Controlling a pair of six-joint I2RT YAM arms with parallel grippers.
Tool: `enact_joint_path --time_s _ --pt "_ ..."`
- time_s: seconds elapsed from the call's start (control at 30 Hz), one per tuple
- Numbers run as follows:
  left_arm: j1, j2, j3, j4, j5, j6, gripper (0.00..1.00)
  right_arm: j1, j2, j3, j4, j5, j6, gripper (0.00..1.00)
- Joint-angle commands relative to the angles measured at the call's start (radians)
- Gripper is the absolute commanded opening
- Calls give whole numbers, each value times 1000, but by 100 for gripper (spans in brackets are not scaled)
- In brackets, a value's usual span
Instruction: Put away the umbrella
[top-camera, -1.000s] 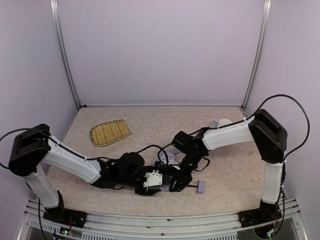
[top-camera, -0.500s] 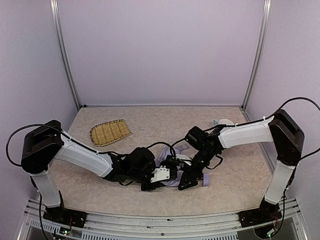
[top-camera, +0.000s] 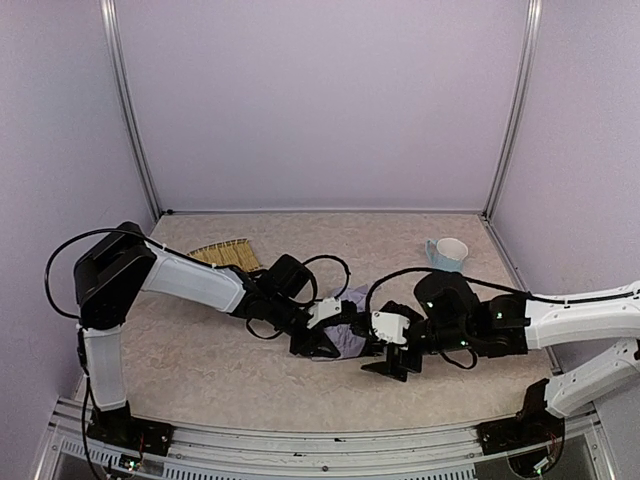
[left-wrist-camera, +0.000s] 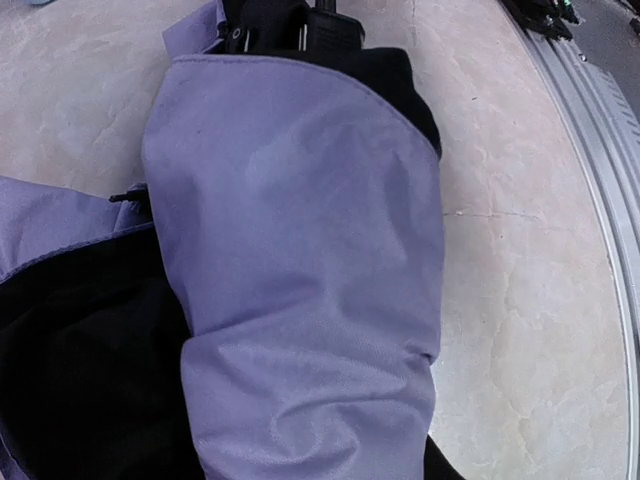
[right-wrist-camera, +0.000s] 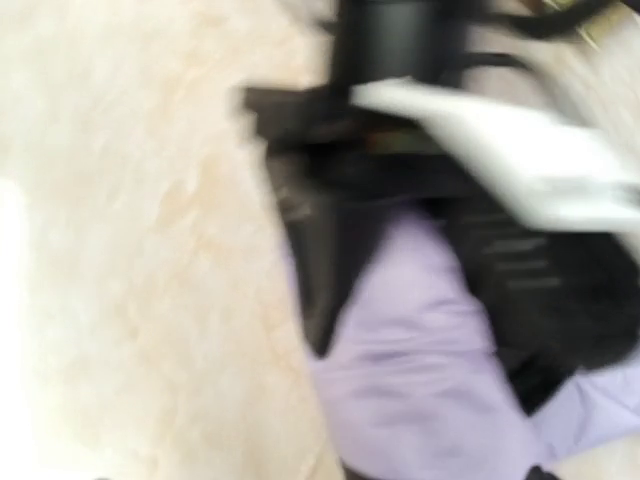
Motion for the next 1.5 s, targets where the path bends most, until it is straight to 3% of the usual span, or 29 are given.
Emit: enact_joint_path --time_s 0.0,0.17,0.4,0.5,0.63,0.83,0.93,1.07,1.23,1.27,1.47 --pt "12 135 -11 -307 115 -57 22 85 61 -43 162 260 -186 89" --pt "13 177 36 -373 136 -50 21 103 255 37 145 401 -274 92" --pt "13 219 74 -435 160 -28 20 103 419 82 169 450 -339 90" --pt "13 222 79 -446 172 -16 20 103 484 120 95 459 -323 78" --pt "13 217 84 -456 194 22 22 103 513 124 66 440 -287 46" --pt "13 172 76 -447 243 101 27 101 518 102 27 432 -251 45" --pt "15 150 92 -433 241 113 42 101 531 122 -40 392 -216 33" --pt "45 46 35 -256 214 53 65 101 521 150 -126 292 -165 25" --pt "92 -216 -166 152 140 -41 87 93 507 173 -235 162 -104 21" --pt "95 -261 -211 219 120 -48 96 92 507 179 -257 142 -93 19" --pt "99 -457 -452 495 33 -66 98 64 505 217 -345 -8 -53 15"
